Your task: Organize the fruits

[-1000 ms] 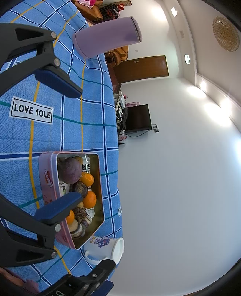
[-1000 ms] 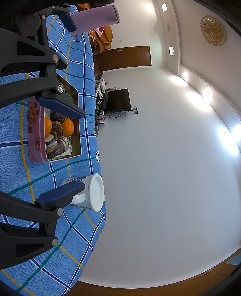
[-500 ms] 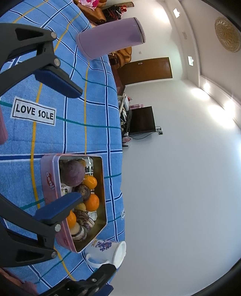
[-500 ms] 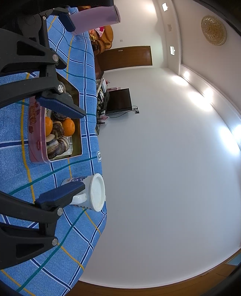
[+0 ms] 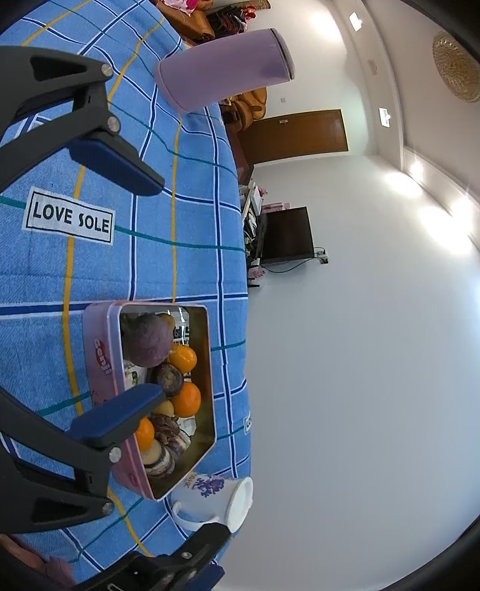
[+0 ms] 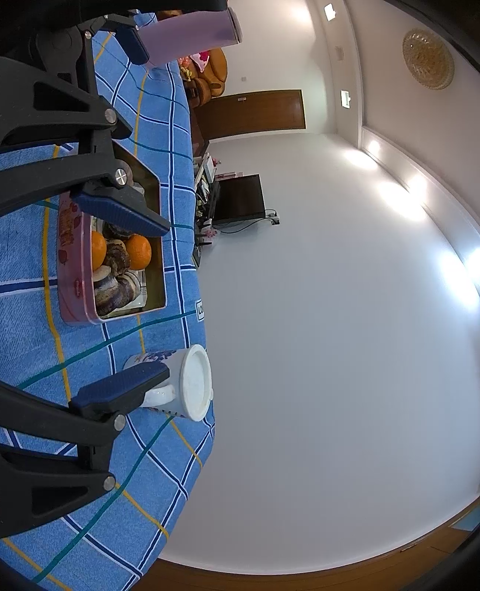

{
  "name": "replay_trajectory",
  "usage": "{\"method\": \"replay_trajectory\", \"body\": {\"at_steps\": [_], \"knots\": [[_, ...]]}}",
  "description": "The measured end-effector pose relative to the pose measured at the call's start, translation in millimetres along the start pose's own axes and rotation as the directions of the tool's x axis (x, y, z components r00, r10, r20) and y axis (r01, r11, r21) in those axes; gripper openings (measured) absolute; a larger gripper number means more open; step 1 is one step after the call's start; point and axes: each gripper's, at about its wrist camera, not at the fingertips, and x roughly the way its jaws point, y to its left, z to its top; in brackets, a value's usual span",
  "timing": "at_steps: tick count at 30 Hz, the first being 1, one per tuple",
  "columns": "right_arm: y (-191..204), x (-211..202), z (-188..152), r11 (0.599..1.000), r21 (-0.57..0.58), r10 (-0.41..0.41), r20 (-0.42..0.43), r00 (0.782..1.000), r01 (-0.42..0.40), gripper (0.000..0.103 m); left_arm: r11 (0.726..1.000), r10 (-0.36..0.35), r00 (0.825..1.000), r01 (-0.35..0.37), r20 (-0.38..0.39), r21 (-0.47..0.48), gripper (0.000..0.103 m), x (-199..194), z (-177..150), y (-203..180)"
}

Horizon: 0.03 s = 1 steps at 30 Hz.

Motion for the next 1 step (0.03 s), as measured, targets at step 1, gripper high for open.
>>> {"method": "replay_trajectory", "body": {"at_steps": [1], "knots": [[-0.9, 1.0, -0.7, 1.000, 0.002, -0.007, -0.005, 1.000, 0.007, 0.072, 1.000, 0.000, 1.000, 0.000, -0.002, 0.001, 0.103, 0.1, 0.0, 0.0]]}}
